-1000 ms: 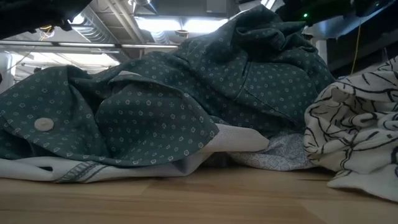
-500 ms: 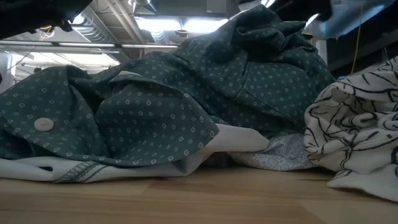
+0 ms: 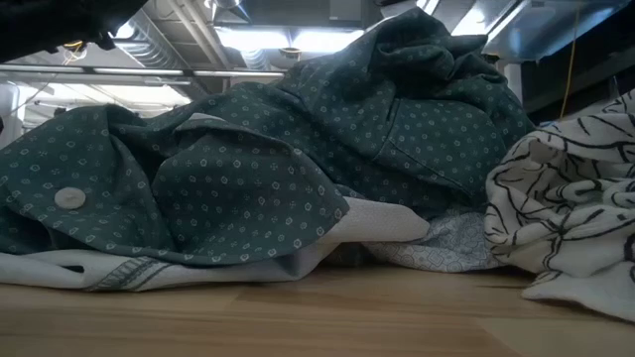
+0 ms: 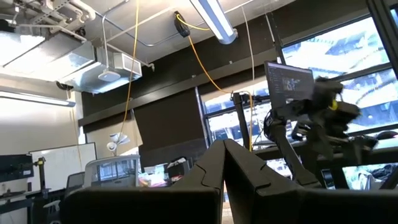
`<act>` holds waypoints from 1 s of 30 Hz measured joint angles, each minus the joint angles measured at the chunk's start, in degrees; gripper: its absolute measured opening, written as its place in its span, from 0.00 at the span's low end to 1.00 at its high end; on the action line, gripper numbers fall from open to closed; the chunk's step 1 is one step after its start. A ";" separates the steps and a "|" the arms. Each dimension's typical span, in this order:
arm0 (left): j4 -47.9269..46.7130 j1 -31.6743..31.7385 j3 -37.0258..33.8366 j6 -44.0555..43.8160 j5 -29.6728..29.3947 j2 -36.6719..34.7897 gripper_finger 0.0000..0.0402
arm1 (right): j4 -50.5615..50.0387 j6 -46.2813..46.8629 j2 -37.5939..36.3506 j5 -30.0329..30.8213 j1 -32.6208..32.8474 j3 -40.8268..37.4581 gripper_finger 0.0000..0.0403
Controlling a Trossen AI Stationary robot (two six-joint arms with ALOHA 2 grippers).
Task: Sort clothes
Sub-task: Put the white pattern shirt into the white bin
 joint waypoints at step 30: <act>1.12 -0.10 1.77 -2.68 0.16 0.95 0.00 | -0.14 1.52 13.86 4.44 2.40 -0.02 0.62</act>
